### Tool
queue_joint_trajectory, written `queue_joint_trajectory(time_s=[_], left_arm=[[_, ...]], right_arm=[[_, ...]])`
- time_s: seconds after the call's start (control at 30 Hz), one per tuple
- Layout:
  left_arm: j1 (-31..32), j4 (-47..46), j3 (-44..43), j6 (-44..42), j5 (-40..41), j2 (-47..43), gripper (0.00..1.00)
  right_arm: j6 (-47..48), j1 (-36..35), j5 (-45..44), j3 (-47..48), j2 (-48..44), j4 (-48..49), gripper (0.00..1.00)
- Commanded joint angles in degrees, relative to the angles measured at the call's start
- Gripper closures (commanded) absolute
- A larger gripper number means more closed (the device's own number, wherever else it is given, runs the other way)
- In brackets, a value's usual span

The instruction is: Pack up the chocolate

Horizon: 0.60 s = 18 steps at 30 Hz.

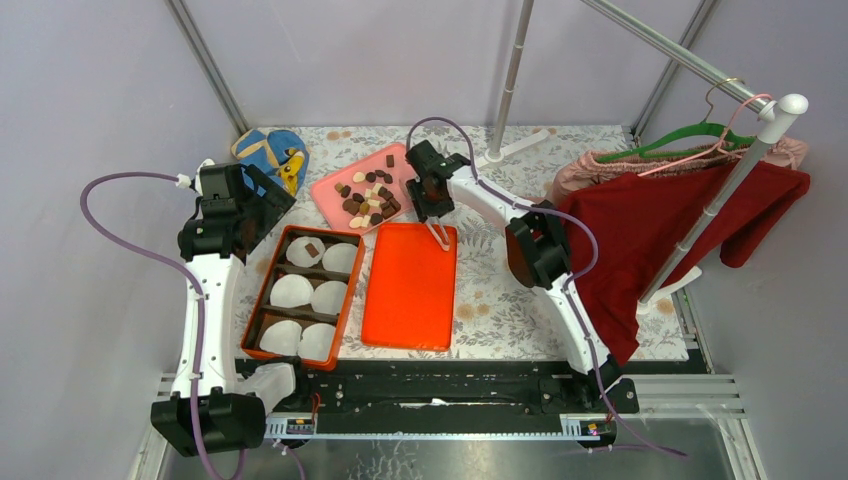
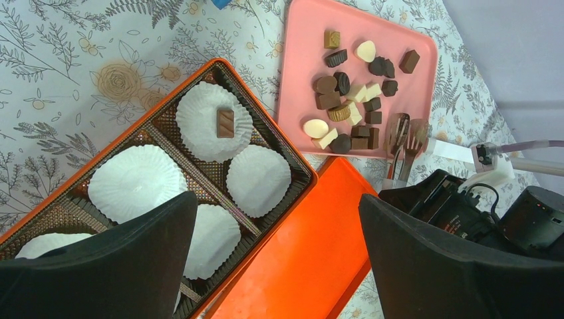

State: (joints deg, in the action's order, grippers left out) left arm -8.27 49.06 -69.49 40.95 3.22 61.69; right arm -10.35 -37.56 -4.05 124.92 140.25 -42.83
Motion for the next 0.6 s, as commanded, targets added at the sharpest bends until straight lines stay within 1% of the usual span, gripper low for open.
queue_joint_trajectory(time_s=[0.0,0.13,0.27,0.57], left_arm=[[-0.38,-2.48,0.54,-1.31,-0.11,-1.05,0.01],[-0.34,-2.43,0.83,-1.27,-0.41,-1.25,0.01],[-0.32,-2.47,1.33,-1.13,-0.48,-1.59,0.01],[-0.34,-2.48,1.44,-0.87,-0.85,-1.91,0.01]], right_arm=[[-0.95,0.46,-0.96,-0.62,-5.18,2.02,0.50],[-0.73,0.56,-0.55,-1.95,-7.40,2.95,0.54],[-0.10,0.50,-0.04,-3.32,-10.08,3.98,0.54],[0.77,0.47,1.03,-2.25,-10.24,3.04,0.55]])
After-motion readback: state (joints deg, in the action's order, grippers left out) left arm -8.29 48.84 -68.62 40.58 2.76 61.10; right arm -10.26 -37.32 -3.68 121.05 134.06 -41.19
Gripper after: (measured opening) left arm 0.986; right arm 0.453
